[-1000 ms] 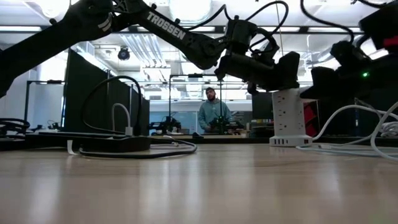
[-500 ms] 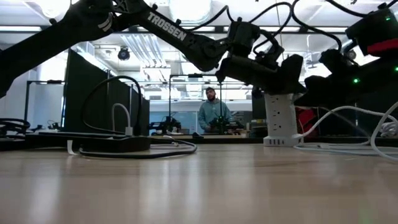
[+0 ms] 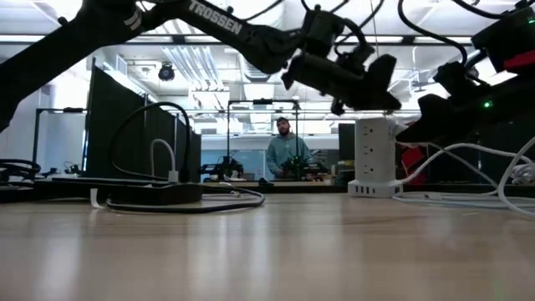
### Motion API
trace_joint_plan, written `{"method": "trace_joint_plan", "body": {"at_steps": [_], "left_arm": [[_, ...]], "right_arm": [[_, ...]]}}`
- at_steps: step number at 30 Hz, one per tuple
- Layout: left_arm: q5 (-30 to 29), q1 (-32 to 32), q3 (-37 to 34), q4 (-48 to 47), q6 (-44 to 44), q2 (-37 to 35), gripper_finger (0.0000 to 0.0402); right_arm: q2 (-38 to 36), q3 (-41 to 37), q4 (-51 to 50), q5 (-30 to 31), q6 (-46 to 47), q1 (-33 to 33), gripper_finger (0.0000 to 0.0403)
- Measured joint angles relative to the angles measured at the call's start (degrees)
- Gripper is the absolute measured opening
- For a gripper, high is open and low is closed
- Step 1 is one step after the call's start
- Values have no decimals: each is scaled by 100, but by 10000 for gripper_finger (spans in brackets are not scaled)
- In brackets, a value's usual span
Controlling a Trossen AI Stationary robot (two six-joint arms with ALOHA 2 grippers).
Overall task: Insert USB
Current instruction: Insert the white charger adapter into the top white outlet extension
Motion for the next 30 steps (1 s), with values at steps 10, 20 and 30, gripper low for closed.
{"method": "trace_joint_plan", "body": {"at_steps": [10,20,30], "left_arm": [[-195,273,-22,-532,299,-152,0],[83,255,-69,-626,465,-18,0],[64,253,-117,-629,404,-28,0]], "right_arm": [[-105,768,-1573,-99,441,65,145],[-107,2039,-3770,-516,1079,1,145],[-56,2192,-4115,-410,2362,55,145]]}}
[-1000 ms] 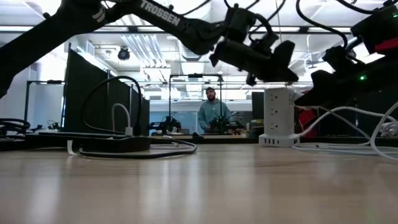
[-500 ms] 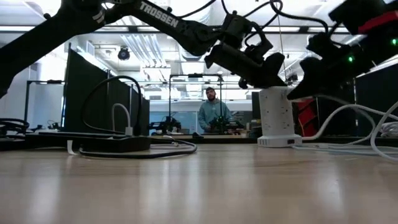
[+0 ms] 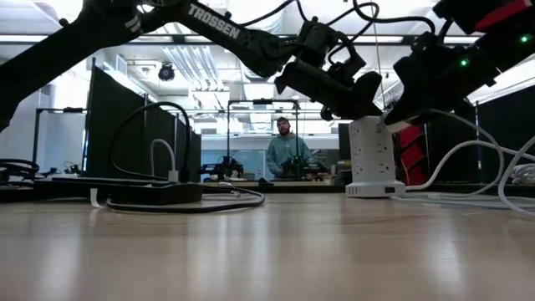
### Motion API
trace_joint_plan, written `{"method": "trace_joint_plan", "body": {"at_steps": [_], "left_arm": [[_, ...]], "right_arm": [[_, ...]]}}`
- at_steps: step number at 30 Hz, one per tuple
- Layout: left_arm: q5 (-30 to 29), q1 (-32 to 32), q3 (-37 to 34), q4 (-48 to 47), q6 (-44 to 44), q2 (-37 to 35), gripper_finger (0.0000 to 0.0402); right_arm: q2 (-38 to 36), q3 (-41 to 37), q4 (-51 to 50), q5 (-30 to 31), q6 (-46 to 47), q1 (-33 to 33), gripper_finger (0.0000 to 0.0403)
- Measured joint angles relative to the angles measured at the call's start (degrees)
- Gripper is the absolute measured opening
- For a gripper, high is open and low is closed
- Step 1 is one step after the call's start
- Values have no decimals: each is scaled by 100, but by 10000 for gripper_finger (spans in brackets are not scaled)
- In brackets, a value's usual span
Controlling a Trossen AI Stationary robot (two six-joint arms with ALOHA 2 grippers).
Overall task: Insert USB
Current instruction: Insert the white charger adapter into the top white outlet extension
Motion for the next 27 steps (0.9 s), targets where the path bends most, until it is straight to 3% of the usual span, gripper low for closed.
{"method": "trace_joint_plan", "body": {"at_steps": [11,19,27], "left_arm": [[-215,37,-32,-347,31,-231,0],[47,51,-25,-283,137,-98,0],[-3,-3,-433,207,-11,-81,0]], "right_arm": [[361,-396,547,620,170,196,145],[365,-320,504,575,-82,191,145],[367,-222,439,474,340,104,145]]}}
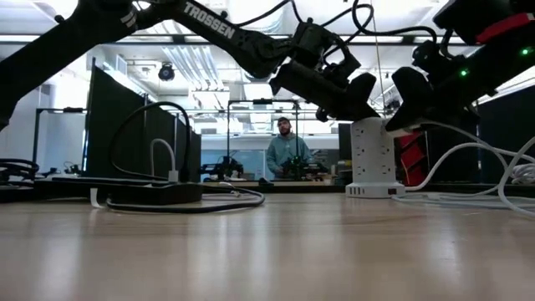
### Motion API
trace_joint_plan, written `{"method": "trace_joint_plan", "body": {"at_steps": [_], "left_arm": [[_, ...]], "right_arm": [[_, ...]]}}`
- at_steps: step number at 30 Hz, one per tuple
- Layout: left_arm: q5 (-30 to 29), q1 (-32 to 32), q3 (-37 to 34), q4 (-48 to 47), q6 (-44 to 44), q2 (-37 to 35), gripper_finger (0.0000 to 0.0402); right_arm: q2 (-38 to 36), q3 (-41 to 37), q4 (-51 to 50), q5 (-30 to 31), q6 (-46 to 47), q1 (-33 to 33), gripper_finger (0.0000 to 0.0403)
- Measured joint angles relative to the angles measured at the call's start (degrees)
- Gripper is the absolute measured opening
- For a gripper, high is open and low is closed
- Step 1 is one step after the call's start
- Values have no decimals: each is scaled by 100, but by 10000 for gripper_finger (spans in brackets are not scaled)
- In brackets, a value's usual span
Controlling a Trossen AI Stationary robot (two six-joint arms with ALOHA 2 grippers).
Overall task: Insert USB
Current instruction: Insert the white charger adapter into the top white outlet extension
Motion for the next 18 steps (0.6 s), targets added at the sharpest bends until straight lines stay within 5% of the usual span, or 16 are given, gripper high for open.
{"method": "trace_joint_plan", "body": {"at_steps": [9,18], "left_arm": [[89,-29,-296,280,205,-309,0],[1134,130,-323,-451,507,-746,27]], "right_arm": [[7,-15,7,-44,-173,-86,145],[4,-24,-229,-66,-97,-101,145]]}}
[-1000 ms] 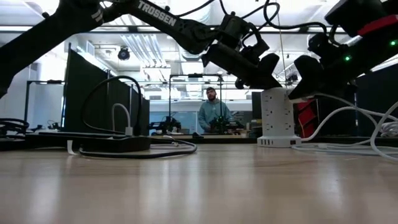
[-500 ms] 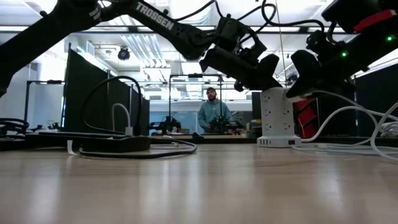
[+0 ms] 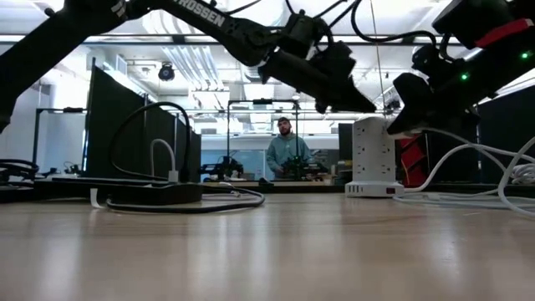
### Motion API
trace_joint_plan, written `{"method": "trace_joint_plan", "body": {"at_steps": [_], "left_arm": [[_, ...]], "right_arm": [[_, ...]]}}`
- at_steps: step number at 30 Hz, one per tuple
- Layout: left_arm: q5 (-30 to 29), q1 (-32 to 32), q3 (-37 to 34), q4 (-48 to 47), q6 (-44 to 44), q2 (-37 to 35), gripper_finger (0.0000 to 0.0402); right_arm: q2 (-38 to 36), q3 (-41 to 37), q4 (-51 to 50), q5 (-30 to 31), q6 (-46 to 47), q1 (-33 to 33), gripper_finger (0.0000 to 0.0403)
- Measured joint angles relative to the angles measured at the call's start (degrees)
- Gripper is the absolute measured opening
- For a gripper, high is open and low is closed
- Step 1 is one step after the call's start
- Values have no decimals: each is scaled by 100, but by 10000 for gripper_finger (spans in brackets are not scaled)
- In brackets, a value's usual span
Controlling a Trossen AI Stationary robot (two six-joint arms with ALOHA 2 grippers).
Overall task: Insert USB
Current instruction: Insert the white charger adapter into the top white outlet extension
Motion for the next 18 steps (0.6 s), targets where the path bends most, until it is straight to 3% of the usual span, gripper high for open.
{"method": "trace_joint_plan", "body": {"at_steps": [8,11,14,18], "left_arm": [[439,346,41,-792,721,-267,160],[942,549,141,-1172,1024,-367,208],[1306,726,149,-1309,1016,-441,236],[1343,810,160,-1296,1021,-498,242]], "right_arm": [[0,0,-16,-63,-2,0,145],[-36,-1,7,-157,4,33,145],[-127,-5,-19,-178,112,110,145],[-249,-11,-20,-225,166,180,145]]}}
